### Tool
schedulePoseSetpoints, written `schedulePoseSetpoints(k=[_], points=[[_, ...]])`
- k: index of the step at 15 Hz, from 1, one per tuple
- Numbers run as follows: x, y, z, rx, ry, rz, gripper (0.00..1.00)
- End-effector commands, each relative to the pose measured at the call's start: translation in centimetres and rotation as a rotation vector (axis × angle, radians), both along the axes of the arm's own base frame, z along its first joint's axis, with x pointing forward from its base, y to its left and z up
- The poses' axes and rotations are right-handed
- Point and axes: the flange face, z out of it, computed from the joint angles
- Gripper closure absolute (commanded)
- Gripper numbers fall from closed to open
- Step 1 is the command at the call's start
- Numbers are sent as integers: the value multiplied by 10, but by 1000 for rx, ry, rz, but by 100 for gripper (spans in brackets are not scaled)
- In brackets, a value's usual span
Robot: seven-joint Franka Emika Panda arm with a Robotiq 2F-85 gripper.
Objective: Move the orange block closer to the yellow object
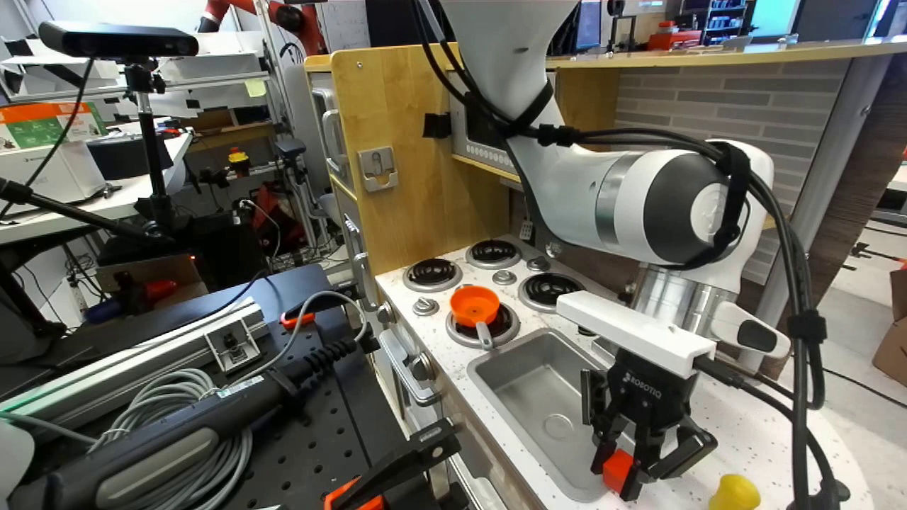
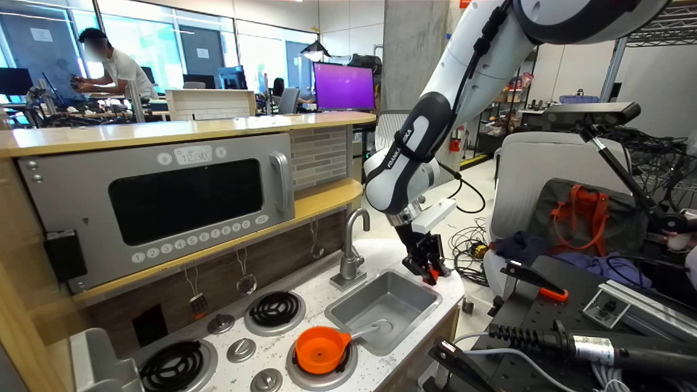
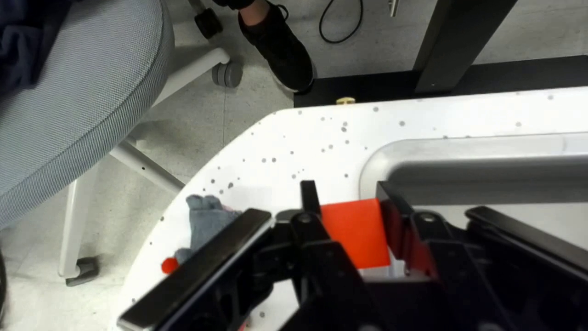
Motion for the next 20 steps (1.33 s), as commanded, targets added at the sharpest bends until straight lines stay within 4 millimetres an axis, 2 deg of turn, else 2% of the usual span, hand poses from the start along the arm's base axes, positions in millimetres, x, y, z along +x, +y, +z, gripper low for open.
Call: schedulePoseSetpoints(k=[1,7,10,15,20], points=[[15,1,16,63,0,10,89],[25,-20,14,73,23,-4,89],[21,-29,4,89,58,-12,89],[19,-29,-13,94,106,-7,89],[26,-31,-22,73,102,-19,89]])
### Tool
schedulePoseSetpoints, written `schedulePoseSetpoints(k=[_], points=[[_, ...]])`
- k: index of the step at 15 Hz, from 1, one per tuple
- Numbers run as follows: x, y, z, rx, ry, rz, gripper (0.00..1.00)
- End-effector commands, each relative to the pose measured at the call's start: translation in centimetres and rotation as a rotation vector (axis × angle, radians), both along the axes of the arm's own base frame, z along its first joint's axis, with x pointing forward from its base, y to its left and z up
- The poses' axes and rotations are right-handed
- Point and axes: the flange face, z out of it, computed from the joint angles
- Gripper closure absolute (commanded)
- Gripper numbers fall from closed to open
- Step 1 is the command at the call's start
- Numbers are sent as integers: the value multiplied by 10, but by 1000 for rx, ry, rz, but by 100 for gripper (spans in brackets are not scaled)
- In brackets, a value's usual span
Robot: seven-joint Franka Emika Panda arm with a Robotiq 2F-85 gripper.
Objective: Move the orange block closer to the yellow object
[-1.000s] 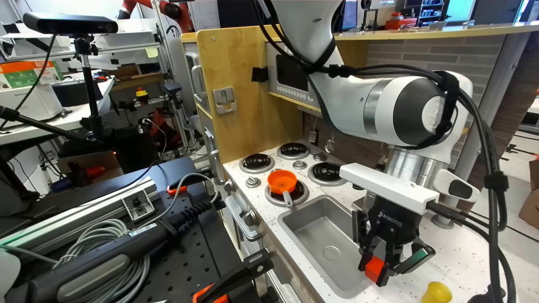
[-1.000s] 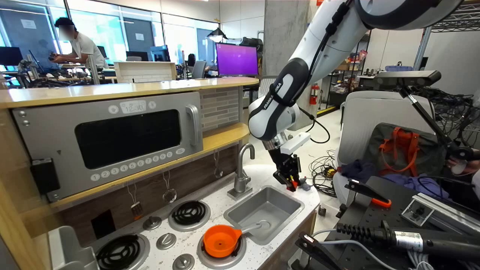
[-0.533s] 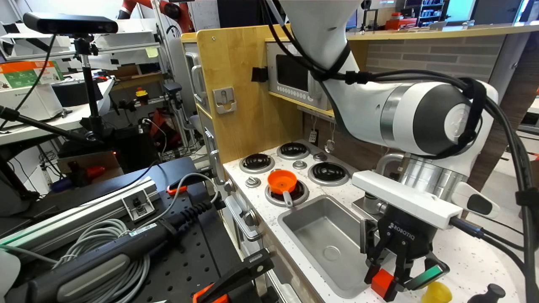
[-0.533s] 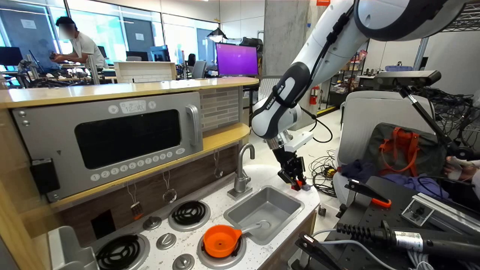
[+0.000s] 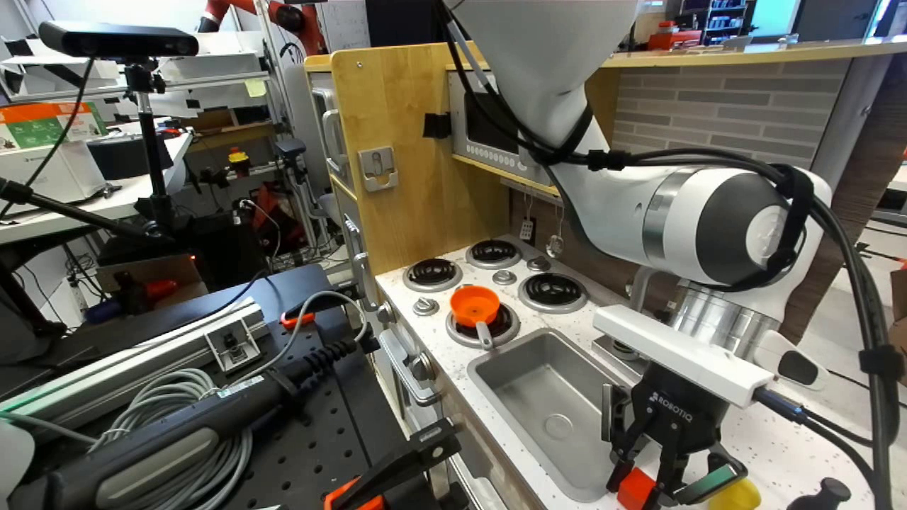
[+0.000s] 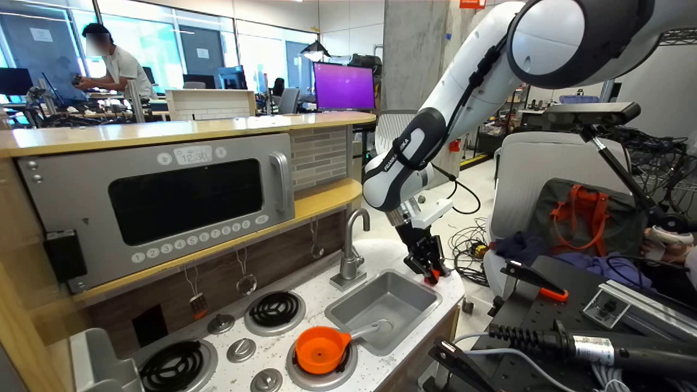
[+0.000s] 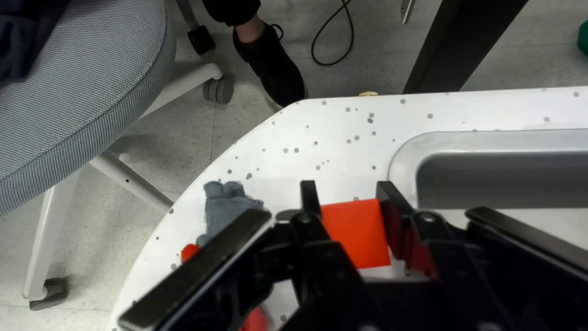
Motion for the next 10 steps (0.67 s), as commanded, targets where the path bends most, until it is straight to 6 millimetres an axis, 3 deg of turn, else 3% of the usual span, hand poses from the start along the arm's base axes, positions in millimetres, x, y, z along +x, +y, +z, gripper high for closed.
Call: schedulePoseSetpoints(k=[1,3,4,5,7,10], points=[[10,-3,-5,10,6,-18,89],[13,-4,-7,10,2,-18,89],[14,-4,-7,10,4,-18,83],[15,-4,-7,8,5,-18,39],[16,-4,-8,7,11,-19,33],[17,-3,-9,4,11,-11,10]])
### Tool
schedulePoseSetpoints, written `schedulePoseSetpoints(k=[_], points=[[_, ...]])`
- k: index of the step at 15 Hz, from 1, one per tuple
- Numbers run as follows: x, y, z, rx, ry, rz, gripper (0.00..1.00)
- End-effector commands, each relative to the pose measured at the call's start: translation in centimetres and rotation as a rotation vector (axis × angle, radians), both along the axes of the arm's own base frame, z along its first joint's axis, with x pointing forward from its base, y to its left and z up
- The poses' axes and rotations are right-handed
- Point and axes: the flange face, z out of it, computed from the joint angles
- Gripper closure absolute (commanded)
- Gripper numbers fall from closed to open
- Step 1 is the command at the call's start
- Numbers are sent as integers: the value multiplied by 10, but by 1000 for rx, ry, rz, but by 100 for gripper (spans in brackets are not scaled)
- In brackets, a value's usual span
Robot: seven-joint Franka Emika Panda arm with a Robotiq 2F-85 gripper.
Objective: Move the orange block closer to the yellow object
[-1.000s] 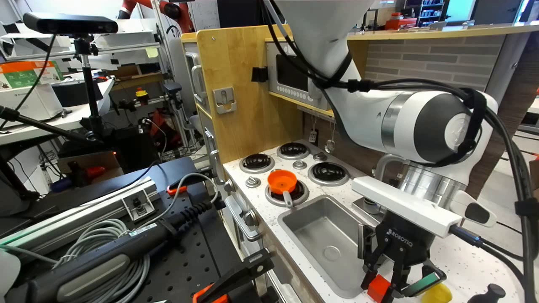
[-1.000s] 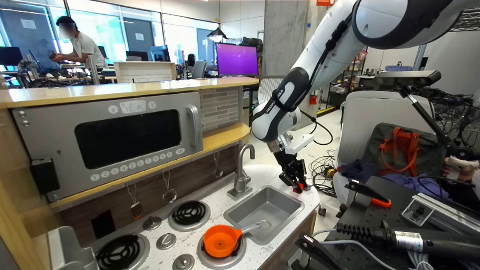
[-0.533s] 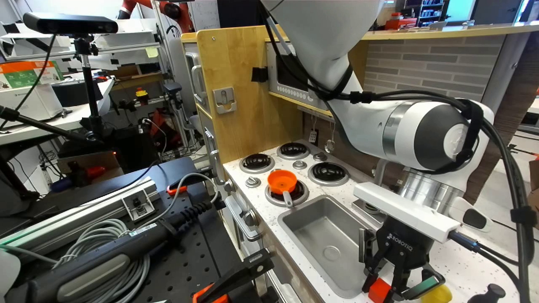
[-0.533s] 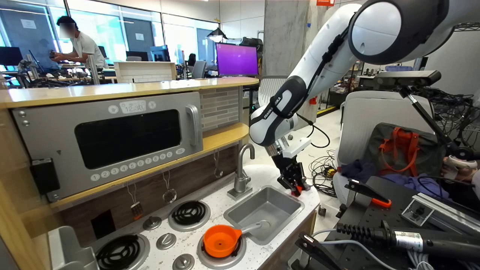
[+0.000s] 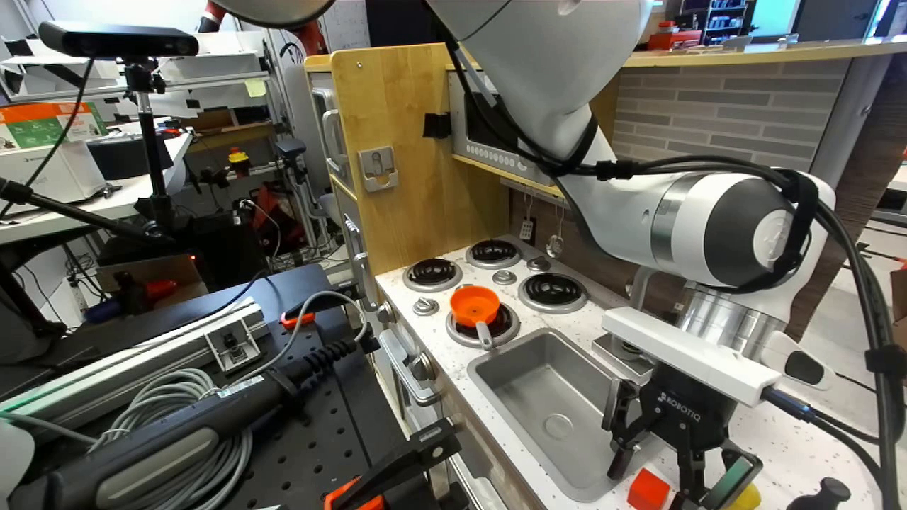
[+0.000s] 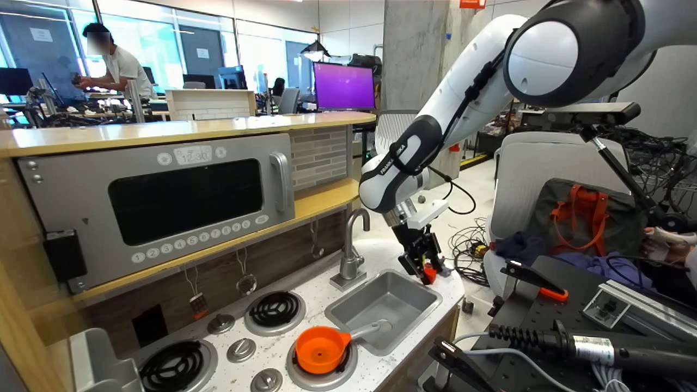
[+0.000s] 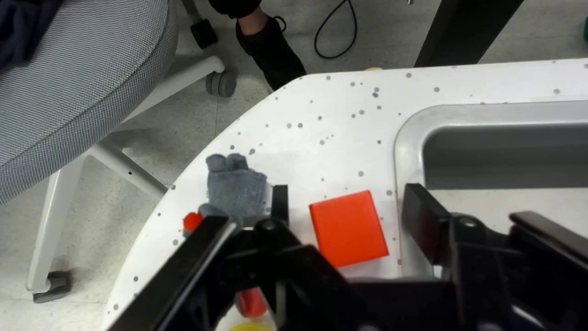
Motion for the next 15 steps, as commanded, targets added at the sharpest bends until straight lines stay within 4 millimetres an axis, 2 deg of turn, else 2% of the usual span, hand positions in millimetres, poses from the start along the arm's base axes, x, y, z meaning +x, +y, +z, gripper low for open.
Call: schedulePoseSetpoints(k=[1,2,9,15], points=[[5,-2,-2,10,10,-5,3],[4,1,2,11,1,7,0],[-3,23,15,29,-44,55,0],[-43,28,33,60,-39,54,0]])
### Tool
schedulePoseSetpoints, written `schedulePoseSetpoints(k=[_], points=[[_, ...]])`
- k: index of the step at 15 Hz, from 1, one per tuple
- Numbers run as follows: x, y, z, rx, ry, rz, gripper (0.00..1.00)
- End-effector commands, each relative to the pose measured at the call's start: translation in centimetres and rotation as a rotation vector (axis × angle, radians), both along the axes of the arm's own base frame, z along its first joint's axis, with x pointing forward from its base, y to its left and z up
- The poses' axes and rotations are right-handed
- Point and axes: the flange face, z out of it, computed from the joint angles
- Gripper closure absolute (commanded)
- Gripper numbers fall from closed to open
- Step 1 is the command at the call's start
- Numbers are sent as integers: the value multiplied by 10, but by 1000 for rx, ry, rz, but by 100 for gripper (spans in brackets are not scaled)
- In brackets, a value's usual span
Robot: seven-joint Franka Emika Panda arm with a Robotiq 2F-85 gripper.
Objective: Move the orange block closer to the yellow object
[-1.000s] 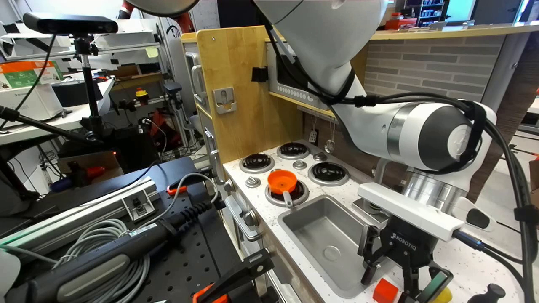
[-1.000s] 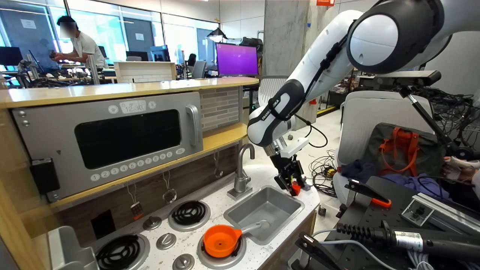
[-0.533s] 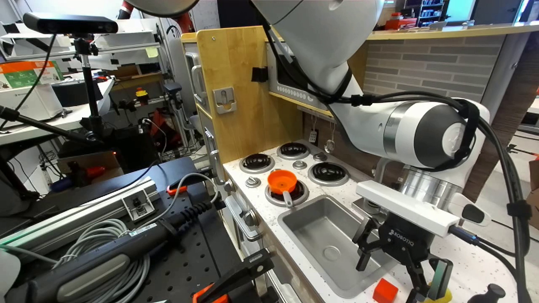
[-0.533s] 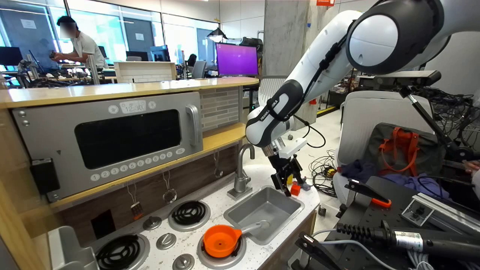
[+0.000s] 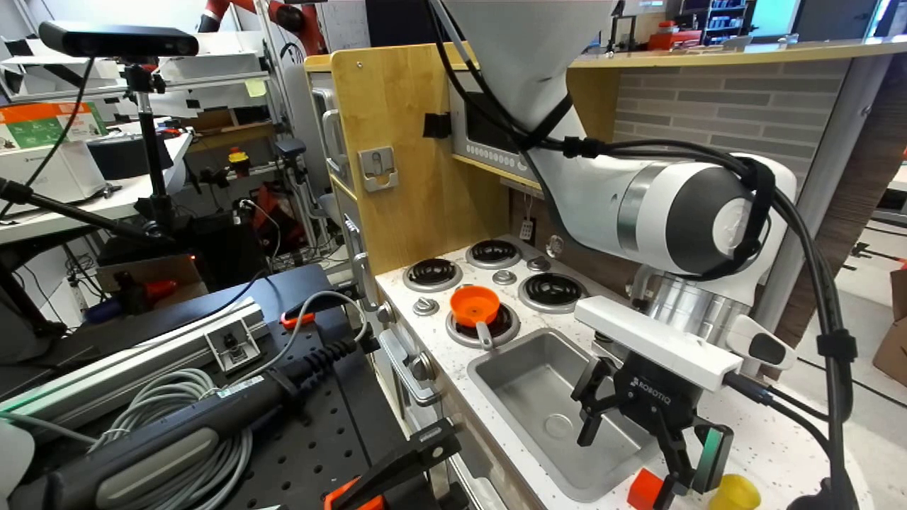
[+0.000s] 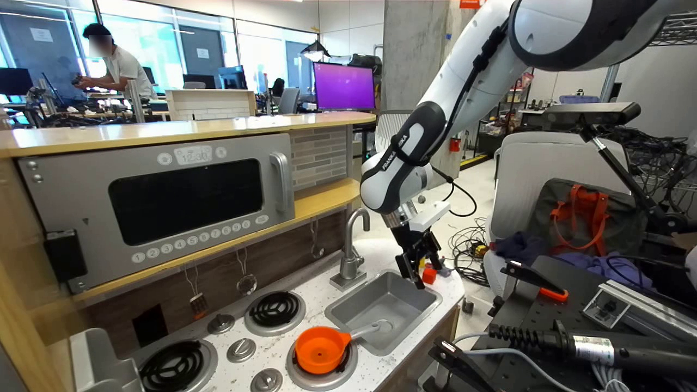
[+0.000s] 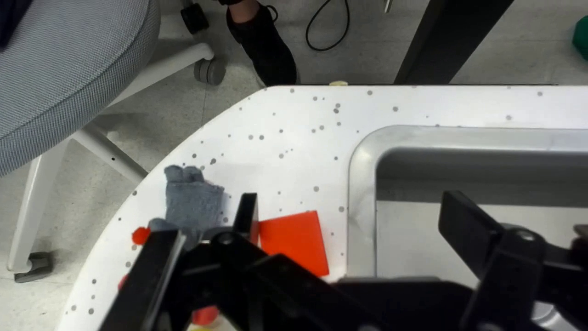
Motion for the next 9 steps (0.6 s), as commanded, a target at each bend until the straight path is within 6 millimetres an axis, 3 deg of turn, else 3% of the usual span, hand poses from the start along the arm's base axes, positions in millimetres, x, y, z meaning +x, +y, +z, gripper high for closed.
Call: schedulePoseSetpoints(k=[1,9], points=[[-33,5,27,30,-6,5,0],[-85,22,84,71,-81,-14,0]])
